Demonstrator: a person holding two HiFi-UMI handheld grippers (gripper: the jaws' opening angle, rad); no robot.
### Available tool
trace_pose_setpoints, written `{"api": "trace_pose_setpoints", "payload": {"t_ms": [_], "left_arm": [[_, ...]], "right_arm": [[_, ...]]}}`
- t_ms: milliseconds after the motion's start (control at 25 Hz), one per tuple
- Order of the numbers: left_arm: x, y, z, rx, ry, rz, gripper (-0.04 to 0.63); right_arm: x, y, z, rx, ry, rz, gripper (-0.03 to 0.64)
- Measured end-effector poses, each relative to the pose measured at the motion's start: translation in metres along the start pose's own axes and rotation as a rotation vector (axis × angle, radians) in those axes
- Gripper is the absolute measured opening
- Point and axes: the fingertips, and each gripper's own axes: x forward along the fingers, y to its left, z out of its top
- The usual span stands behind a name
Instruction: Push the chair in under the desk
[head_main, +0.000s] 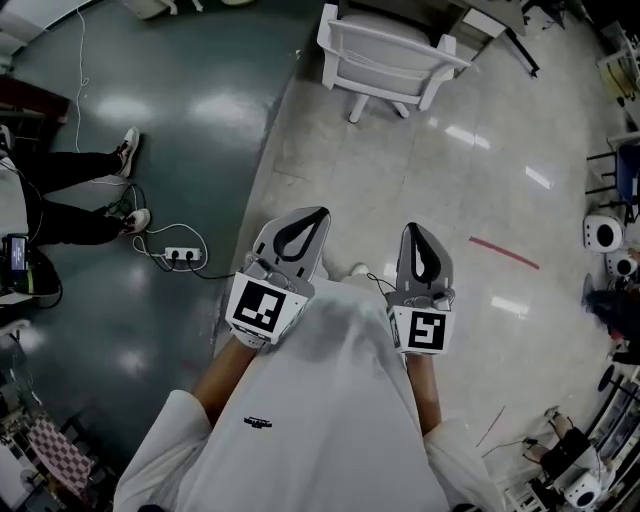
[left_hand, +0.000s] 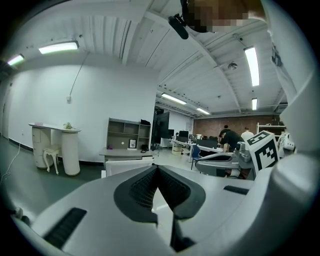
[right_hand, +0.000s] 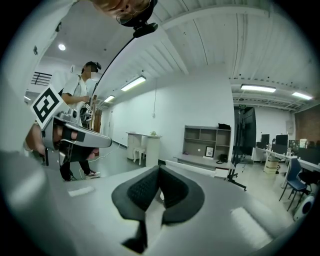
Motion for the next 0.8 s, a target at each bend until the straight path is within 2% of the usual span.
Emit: {"api": "trace_pose_setpoints", "payload": {"t_ms": [120,360,480,680,800], "left_arm": [[-0.005,0.028,0.000,-0.013,-0.012,-0.005,0.006],[-0.005,0.064,0.005,-0.030,-0.015,-0.020,0.006],[0.003,0.073,0.012,-0.028,-0.028,-0.025,0.006],[0.025,0.093,0.018,-0.019,-0.053,-0.017,0.008],[0.044,0.103,0.019,-0.027,-0.041,-0.010,0.006]], "right_arm": [[0.019,0.019,0.004,0.086,-0.001,0.035,0.011],[0.045,0.046,0.019,-0.009,0.012,0.045,0.011],[0.059,0.043,0.018,-0.022,0.037,0.035,0.011],[0.084,0.027,0.018,-0.003,0.017,0.002,0.011],[0.103,0.010,0.019,0.000,0.006,-0.013,0.011]]}}
